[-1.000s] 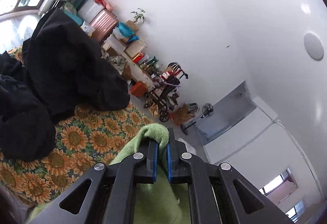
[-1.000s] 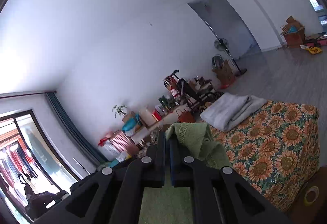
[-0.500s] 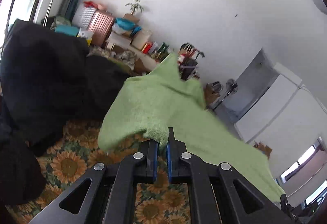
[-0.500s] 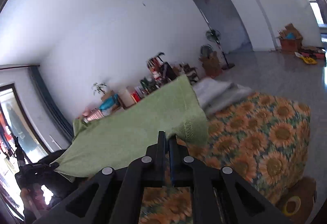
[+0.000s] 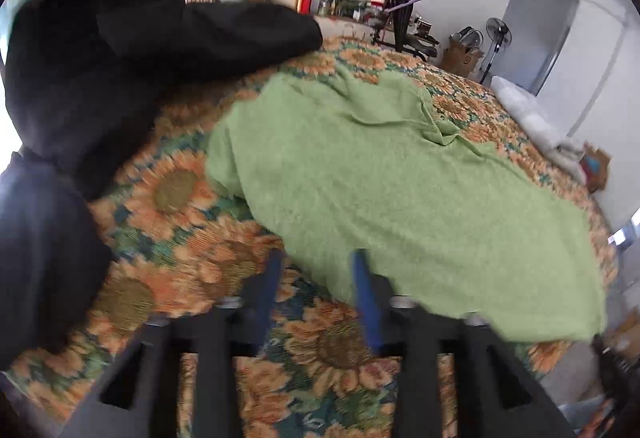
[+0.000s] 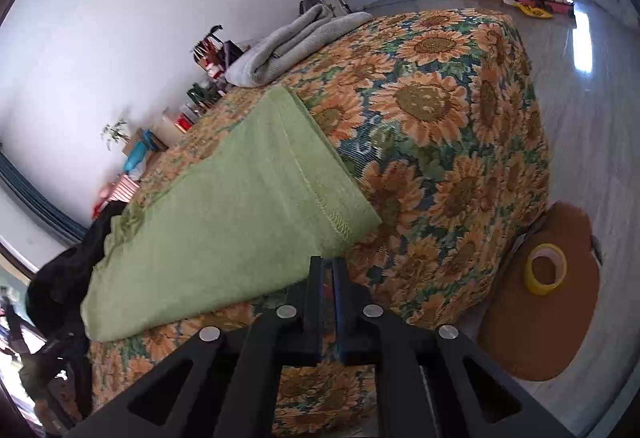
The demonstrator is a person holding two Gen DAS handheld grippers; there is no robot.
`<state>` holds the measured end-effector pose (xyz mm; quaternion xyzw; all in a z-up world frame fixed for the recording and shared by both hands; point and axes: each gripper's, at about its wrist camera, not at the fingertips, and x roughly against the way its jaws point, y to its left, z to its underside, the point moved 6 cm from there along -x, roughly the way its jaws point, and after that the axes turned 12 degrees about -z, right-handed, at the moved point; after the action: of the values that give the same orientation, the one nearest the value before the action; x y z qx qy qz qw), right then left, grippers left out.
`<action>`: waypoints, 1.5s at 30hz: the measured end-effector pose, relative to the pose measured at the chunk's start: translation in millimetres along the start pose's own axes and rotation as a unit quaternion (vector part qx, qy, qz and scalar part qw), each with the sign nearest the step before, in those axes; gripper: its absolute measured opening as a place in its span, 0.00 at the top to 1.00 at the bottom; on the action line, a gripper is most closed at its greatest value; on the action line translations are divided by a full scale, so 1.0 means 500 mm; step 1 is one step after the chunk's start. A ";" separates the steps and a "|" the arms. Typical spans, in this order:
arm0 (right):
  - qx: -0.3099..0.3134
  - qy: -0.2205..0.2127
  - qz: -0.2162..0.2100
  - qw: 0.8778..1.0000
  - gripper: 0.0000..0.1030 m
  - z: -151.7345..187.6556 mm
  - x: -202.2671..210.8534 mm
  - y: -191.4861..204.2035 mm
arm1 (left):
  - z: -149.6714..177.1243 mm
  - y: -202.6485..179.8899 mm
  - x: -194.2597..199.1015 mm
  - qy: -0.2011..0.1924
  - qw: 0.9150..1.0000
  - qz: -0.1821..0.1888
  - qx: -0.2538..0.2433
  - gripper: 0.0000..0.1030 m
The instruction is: Fold clothes
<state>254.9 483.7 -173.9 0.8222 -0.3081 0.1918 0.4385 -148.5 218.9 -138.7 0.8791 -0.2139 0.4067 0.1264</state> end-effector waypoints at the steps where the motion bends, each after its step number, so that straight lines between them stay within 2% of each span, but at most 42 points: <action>1: -0.003 0.004 0.013 1.000 0.87 0.007 0.003 -0.009 | 0.003 -0.010 0.018 -0.020 1.000 0.005 -0.019 0.39; 2: -0.019 0.006 0.004 1.000 0.84 0.011 0.001 -0.021 | 0.006 -0.020 0.036 -0.041 0.998 0.010 -0.037 0.39; 3: -0.041 0.005 -0.016 0.999 0.77 0.013 -0.001 -0.032 | 0.009 -0.031 0.054 -0.062 0.996 0.016 -0.056 0.39; 6: -0.093 0.001 -0.062 0.994 0.61 0.008 0.001 -0.066 | 0.019 -0.063 0.110 -0.123 0.985 0.033 -0.112 0.39; 9: -0.114 0.009 -0.066 0.991 0.61 -0.011 -0.012 -0.083 | 0.032 -0.132 0.173 -0.185 0.965 0.035 -0.182 0.39; 10: -0.120 0.005 -0.075 0.990 0.61 -0.016 -0.010 -0.084 | 0.041 -0.163 0.189 -0.202 0.956 0.038 -0.210 0.39; 12: -0.128 -0.006 -0.104 0.986 0.61 -0.029 -0.001 -0.083 | 0.066 -0.228 0.215 -0.229 0.933 0.044 -0.274 0.39; 14: -0.128 -0.011 -0.123 0.984 0.59 -0.037 0.002 -0.076 | 0.109 -0.299 0.221 -0.253 0.900 0.039 -0.352 0.39; 17: -0.120 -0.002 -0.107 0.987 0.58 -0.047 -0.010 -0.072 | 0.177 -0.388 0.228 -0.289 0.844 0.025 -0.451 0.39; 18: -0.119 0.002 -0.102 0.988 0.61 -0.049 -0.015 -0.071 | 0.199 -0.414 0.232 -0.301 0.827 0.026 -0.475 0.39; 19: -0.118 0.006 -0.100 0.988 0.70 -0.052 -0.019 -0.070 | 0.219 -0.438 0.237 -0.311 0.812 0.031 -0.493 0.39; 20: -0.116 0.009 -0.105 0.988 0.76 -0.054 -0.022 -0.067 | 0.239 -0.462 0.242 -0.321 0.796 0.036 -0.512 0.39; 21: -0.115 0.012 -0.112 0.987 0.90 -0.056 -0.024 -0.064 | 0.254 -0.482 0.248 -0.328 0.786 0.044 -0.522 0.39; 22: -0.113 0.014 -0.116 0.987 0.93 -0.059 -0.024 -0.062 | 0.264 -0.500 0.253 -0.334 0.779 0.053 -0.528 0.39; 24: -0.105 0.015 -0.119 0.987 0.94 -0.066 -0.020 -0.056 | 0.282 -0.533 0.263 -0.348 0.765 0.067 -0.538 0.39; 27: -0.089 0.013 -0.130 0.987 0.94 -0.083 -0.001 -0.039 | 0.295 -0.566 0.271 -0.382 0.744 0.061 -0.545 0.39; 29: -0.073 0.009 -0.137 0.988 0.94 -0.093 0.020 -0.020 | 0.299 -0.581 0.266 -0.401 0.735 0.058 -0.543 0.39; 31: -0.060 0.005 -0.143 0.988 0.94 -0.103 0.038 -0.004 | 0.306 -0.600 0.251 -0.405 0.733 0.058 -0.543 0.39; 33: -0.057 0.005 -0.140 0.988 0.95 -0.110 0.042 -0.003 | 0.302 -0.619 0.239 -0.394 0.743 0.065 -0.537 0.39; 34: -0.056 0.005 -0.138 0.989 0.95 -0.113 0.045 -0.002 | 0.295 -0.625 0.237 -0.391 0.751 0.069 -0.528 0.39; 39: -0.050 0.004 -0.130 0.990 0.96 -0.129 0.055 0.000 | 0.286 -0.667 0.214 -0.387 0.761 0.094 -0.512 0.39; 40: -0.049 0.004 -0.129 0.990 0.96 -0.133 0.057 0.001 | 0.284 -0.677 0.207 -0.389 0.761 0.089 -0.512 0.40; 42: -0.050 0.005 -0.122 0.991 0.96 -0.135 0.059 -0.004 | 0.275 -0.695 0.196 -0.384 0.766 0.089 -0.508 0.51; 43: -0.051 0.006 -0.118 0.992 0.94 -0.135 0.059 -0.009 | 0.274 -0.700 0.191 -0.376 0.772 0.095 -0.503 0.67; 44: -0.055 0.010 -0.115 0.992 0.92 -0.135 0.060 -0.020 | 0.269 -0.707 0.183 -0.360 0.782 0.105 -0.498 0.90; 45: -0.065 0.016 -0.111 0.992 0.79 -0.135 0.063 -0.040 | 0.261 -0.712 0.173 -0.340 0.795 0.112 -0.489 0.97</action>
<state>288.7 538.1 -130.7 0.8179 -0.2194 0.1350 0.5145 158.3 455.4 -172.4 0.7518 -0.5105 -0.0660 0.4120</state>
